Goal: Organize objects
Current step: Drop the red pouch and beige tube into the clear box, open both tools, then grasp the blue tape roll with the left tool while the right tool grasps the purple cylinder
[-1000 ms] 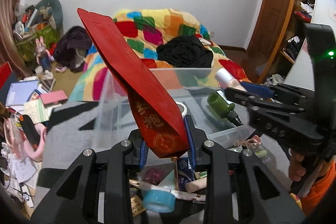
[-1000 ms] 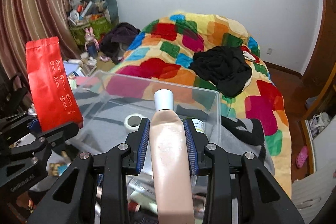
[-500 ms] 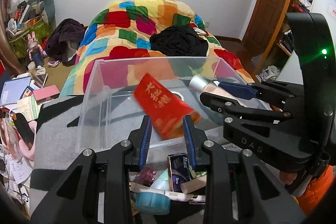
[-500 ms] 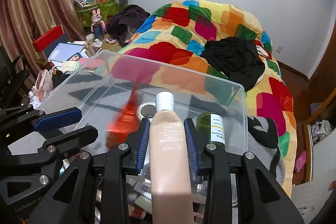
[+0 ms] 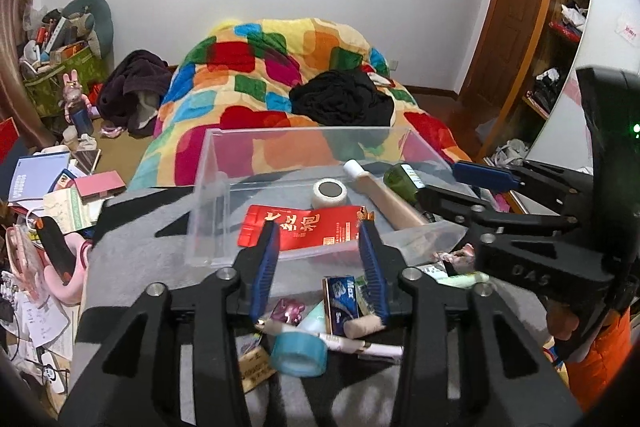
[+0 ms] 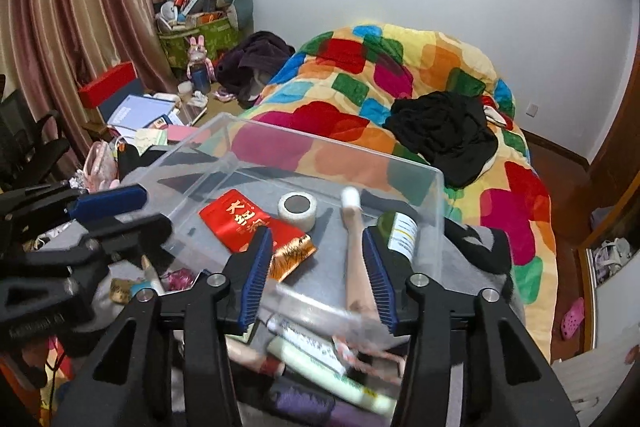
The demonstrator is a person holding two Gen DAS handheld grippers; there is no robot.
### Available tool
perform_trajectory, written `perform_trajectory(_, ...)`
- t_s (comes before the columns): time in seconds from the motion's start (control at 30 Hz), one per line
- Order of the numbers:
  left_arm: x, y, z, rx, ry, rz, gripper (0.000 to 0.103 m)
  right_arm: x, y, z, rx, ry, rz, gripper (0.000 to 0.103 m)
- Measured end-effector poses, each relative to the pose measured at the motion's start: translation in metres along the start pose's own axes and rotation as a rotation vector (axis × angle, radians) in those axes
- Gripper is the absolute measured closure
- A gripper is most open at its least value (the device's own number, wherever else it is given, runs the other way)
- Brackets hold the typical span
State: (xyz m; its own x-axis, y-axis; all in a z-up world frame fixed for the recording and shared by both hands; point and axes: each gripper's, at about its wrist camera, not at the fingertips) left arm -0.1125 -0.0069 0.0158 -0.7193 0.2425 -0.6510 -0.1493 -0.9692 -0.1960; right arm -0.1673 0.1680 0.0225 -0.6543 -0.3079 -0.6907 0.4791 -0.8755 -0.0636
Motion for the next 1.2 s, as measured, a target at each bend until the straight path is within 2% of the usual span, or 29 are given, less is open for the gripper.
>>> perform_trajectory(0.13, -0.017, -0.003, -0.008, 0.011, -0.029, 0.008, 0.042, -0.016, -0.008, -0.011, 0.012, -0.018, -0.012, 0.049)
perform_trajectory(0.43, -0.022, -0.002, -0.042, 0.032, 0.033, 0.033, 0.041, -0.03, -0.023, -0.048, 0.029, 0.01, -0.016, 0.042)
perform_trajectory(0.7, 0.008, 0.007, -0.074, -0.007, 0.151, -0.003, 0.041, -0.012, -0.027, -0.09, 0.018, 0.126, 0.018, 0.04)
perform_trajectory(0.83, 0.016, 0.009, -0.075, -0.017, 0.157, -0.006, 0.041, 0.001, -0.022, -0.099, 0.01, 0.159, 0.05, 0.04)
perform_trajectory(0.93, 0.021, 0.01, -0.072, -0.026, 0.152, -0.003, 0.042, 0.004, -0.019, -0.102, 0.006, 0.163, 0.042, 0.04)
perform_trajectory(1.0, 0.023, 0.012, -0.073, -0.03, 0.146, -0.004, 0.048, 0.003, -0.018, -0.103, 0.006, 0.161, 0.047, 0.043)
perform_trajectory(1.13, 0.022, 0.014, -0.074, -0.044, 0.139, -0.019, 0.064, -0.002, -0.019, -0.108, 0.008, 0.167, 0.065, 0.059)
perform_trajectory(1.17, 0.022, 0.015, -0.074, -0.048, 0.139, -0.024, 0.065, -0.005, -0.019, -0.11, 0.005, 0.17, 0.068, 0.066)
perform_trajectory(1.2, 0.021, 0.016, -0.075, -0.049, 0.136, -0.022, 0.065, -0.006, -0.018, -0.111, 0.004, 0.173, 0.076, 0.068)
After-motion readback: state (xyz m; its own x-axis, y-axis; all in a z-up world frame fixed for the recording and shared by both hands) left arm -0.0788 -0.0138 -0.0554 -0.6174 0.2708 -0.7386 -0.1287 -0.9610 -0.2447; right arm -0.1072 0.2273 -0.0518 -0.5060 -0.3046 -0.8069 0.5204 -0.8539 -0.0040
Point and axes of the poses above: each gripper's, at about its wrist camera, not at the fingertips, and x roughly the way its jaws point, y to its left, z to its top, and after that the axes turned 6 degrees about -z, right-handed
